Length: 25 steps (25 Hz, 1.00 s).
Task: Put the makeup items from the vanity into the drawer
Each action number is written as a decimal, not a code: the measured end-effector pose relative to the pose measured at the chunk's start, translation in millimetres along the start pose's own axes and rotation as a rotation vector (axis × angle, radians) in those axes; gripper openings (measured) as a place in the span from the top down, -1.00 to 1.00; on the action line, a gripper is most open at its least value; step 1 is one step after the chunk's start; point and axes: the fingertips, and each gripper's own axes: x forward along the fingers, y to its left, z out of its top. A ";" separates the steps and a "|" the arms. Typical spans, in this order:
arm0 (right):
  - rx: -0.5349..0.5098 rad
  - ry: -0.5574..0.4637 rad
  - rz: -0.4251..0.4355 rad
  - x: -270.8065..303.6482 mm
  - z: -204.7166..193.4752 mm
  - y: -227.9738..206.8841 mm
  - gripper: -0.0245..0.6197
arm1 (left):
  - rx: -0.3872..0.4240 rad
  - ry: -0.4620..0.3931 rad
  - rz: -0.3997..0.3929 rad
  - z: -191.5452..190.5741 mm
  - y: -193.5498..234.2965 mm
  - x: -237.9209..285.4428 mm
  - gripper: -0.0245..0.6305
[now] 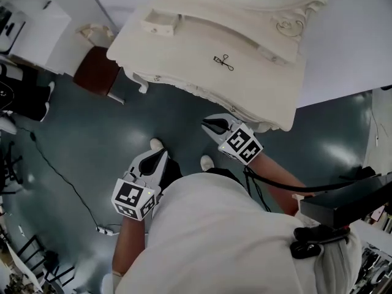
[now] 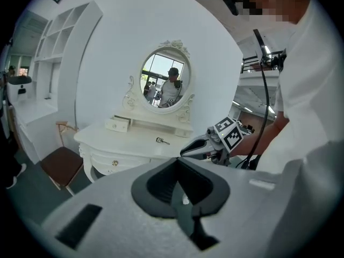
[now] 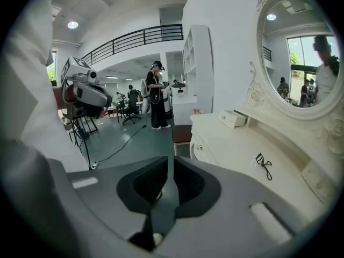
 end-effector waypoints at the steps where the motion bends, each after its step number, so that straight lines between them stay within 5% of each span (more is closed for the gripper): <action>1: 0.009 0.007 -0.021 9.1 7.5 -5.1 0.80 | 0.007 -0.006 -0.013 6.4 15.5 -3.4 0.92; 9: 0.130 0.035 -0.258 67.8 56.7 -64.8 0.80 | 0.092 0.018 -0.142 53.6 130.2 -47.5 0.92; 18: 0.231 0.149 -0.536 62.5 26.6 -166.8 0.78 | 0.082 0.020 -0.189 73.6 205.7 -56.5 0.92; 25: 0.202 0.271 -0.614 63.0 -2.4 -262.7 0.66 | 0.070 0.046 -0.193 106.3 232.3 -15.9 0.92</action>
